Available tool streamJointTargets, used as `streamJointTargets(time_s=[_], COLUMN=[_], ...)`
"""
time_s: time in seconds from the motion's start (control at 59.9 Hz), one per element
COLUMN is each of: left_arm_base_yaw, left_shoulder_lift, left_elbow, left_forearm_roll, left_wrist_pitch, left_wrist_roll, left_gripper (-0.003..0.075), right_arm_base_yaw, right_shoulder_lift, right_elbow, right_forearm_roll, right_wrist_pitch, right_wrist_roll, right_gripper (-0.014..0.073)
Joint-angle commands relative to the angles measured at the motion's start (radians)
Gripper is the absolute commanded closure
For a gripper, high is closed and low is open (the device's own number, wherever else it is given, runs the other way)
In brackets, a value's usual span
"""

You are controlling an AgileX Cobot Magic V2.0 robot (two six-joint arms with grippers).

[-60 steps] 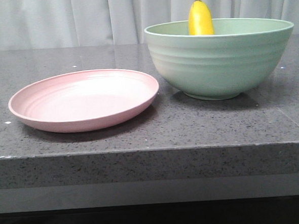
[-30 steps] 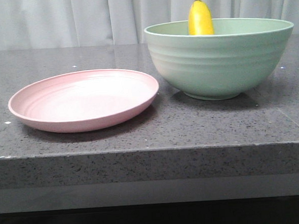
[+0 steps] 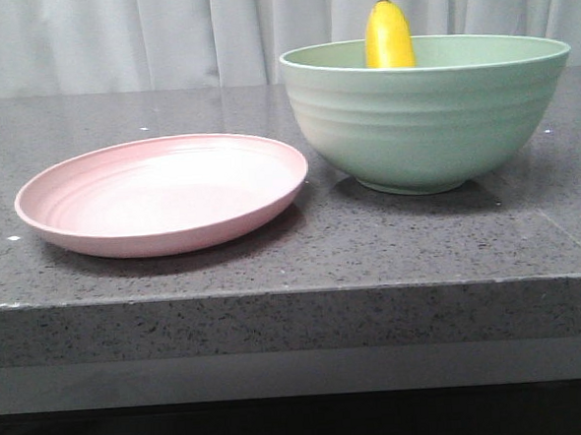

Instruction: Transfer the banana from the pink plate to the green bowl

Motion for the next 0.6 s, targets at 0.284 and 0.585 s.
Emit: streamJointTargets(time_s=[0.284,0.585], left_arm_base_yaw=[0.002,0.002], left_shoulder_lift=[-0.019,-0.019], left_elbow=[0.002,0.002], left_forearm_roll=[-0.011,-0.011], left_wrist_pitch=[-0.095,-0.095], left_wrist_roll=[-0.003,-0.003], left_gripper=[0.0741,0.0741], right_arm_base_yaw=[-0.005,-0.016], right_shoulder_lift=[0.004,-0.014], right_elbow=[-0.026,0.003], right_forearm_roll=[0.010,-0.041], right_wrist_pitch=[-0.054,-0.141], right_wrist_roll=[-0.008,0.034], right_gripper=[0.0681,0.0681])
